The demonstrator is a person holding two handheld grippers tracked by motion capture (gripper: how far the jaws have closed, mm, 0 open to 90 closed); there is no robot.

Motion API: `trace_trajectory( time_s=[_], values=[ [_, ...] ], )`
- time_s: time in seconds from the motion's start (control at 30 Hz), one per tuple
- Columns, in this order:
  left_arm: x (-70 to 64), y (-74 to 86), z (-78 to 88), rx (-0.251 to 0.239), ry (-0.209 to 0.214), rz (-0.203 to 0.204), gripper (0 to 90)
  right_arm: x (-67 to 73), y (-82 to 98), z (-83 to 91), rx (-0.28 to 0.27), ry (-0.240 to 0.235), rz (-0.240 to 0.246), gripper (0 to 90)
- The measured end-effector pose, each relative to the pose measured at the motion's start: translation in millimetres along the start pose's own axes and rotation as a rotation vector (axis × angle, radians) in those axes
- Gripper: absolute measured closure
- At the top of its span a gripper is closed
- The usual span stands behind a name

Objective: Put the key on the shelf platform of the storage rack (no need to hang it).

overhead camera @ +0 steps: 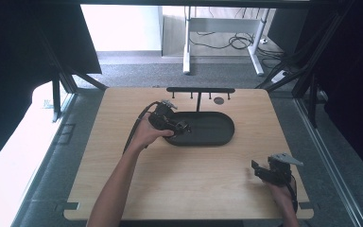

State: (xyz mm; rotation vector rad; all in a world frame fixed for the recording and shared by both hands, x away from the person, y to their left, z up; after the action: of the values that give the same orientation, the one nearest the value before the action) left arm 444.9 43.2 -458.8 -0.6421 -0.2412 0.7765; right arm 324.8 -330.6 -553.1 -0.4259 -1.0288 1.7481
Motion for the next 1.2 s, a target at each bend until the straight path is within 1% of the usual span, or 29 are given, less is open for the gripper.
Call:
trace_trajectory(
  time_s=[0.13,0.2,0.4,0.5,0.67,0.8,0.93,1.13,1.2],
  values=[
    [0.3,-7.5,-6.6,-0.018,0.003,0.010,49.5,-1.3,-0.5,1.4,-0.008,0.004,-0.005,27.7],
    [0.9,-10.4,-10.6,-0.016,-0.002,0.003,49.5,-1.9,-0.8,2.4,-0.008,0.006,-0.003,27.7],
    [1.8,-17.1,-25.1,-0.028,0.007,0.008,49.5,-2.3,-0.7,2.5,-0.008,0.005,-0.003,27.7],
    [2.0,-16.8,-33.5,-0.030,0.010,0.007,49.5,-3.0,-0.9,2.8,-0.011,0.006,-0.003,27.7],
    [3.8,-12.2,-47.3,-0.017,-0.003,0.013,49.5,-3.8,-0.4,2.9,-0.008,0.006,-0.007,27.7],
    [4.1,-11.5,-53.4,-0.020,-0.014,0.019,49.5,-3.4,0.1,1.7,-0.007,0.004,-0.009,27.7],
    [3.2,-13.0,-58.3,-0.023,-0.022,0.015,49.5,-3.9,0.5,1.3,-0.002,0.004,-0.008,27.7],
    [3.1,-11.9,-66.8,-0.009,-0.025,0.009,49.5,-4.4,0.5,1.7,-0.002,0.005,-0.010,27.7],
    [2.8,-11.3,-69.8,-0.011,-0.022,0.022,49.5,-4.4,0.8,1.4,0.000,0.005,-0.012,27.7]
  ],
)
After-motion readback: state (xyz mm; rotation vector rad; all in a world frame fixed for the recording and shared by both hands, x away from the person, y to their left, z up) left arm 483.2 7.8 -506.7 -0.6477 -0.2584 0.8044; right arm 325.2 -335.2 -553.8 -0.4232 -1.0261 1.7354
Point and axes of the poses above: each handheld gripper's, and its own axes: z roughly backward along the jaws, y roughly out of its underside, x roughly to its left, the point moved 4 cm from there along -z, roughly forward along the jaws, and after that the axes turned 14 degrees about -y, right-handed, at the moved point
